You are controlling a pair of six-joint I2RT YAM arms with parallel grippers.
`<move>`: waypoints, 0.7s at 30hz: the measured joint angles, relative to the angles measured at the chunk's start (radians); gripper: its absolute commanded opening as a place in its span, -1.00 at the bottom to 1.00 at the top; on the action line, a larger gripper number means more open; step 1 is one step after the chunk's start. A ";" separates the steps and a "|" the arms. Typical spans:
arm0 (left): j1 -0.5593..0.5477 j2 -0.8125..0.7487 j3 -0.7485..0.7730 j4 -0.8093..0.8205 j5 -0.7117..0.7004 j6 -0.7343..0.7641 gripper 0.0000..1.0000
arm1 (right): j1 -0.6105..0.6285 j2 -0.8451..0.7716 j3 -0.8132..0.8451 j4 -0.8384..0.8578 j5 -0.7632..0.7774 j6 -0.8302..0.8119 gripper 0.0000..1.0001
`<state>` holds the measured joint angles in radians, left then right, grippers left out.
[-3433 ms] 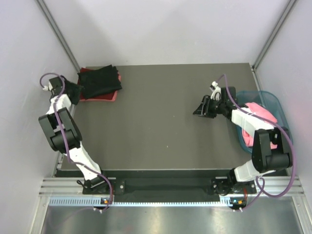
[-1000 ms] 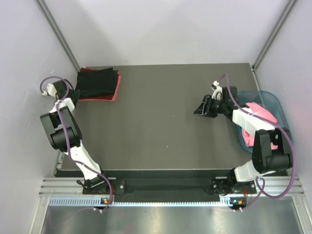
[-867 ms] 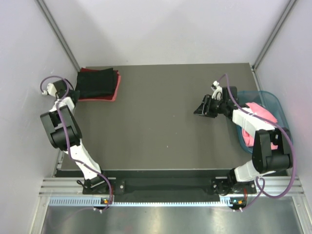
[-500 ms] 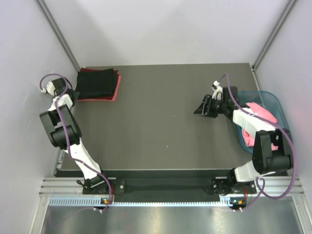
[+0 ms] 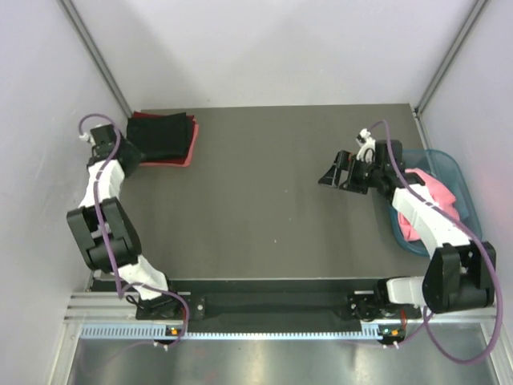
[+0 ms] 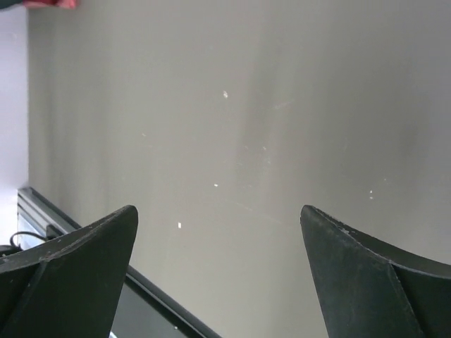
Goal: Fold and stack the t-shirts
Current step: Neatly place the folded tshirt to the corner
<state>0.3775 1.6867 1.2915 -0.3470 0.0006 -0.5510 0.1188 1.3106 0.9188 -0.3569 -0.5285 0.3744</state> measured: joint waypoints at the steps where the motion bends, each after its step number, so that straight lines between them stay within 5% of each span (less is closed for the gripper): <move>1: -0.031 -0.037 -0.026 -0.004 0.033 0.013 0.03 | 0.000 -0.018 0.008 -0.012 0.005 0.000 0.99; 5: -0.237 -0.138 -0.076 -0.032 0.142 0.087 0.09 | -0.002 -0.117 0.033 -0.060 0.023 0.001 0.99; 6: -0.300 -0.156 -0.082 -0.031 0.166 0.102 0.38 | -0.003 -0.148 0.036 -0.067 0.030 0.002 0.99; 7: -0.373 -0.181 -0.092 -0.028 0.195 0.122 0.97 | -0.003 -0.176 0.040 -0.079 0.036 0.003 0.99; 14: -0.690 -0.406 -0.185 -0.001 0.420 0.143 0.98 | -0.004 -0.368 0.052 -0.131 0.038 0.011 0.99; 21: -0.761 -0.588 -0.261 0.065 0.499 0.118 0.98 | -0.004 -0.505 0.050 -0.142 0.051 0.023 0.99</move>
<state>-0.3840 1.0985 1.0309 -0.2817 0.4999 -0.4328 0.1146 0.8059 0.9684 -0.4984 -0.4778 0.3977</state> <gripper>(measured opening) 0.991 0.995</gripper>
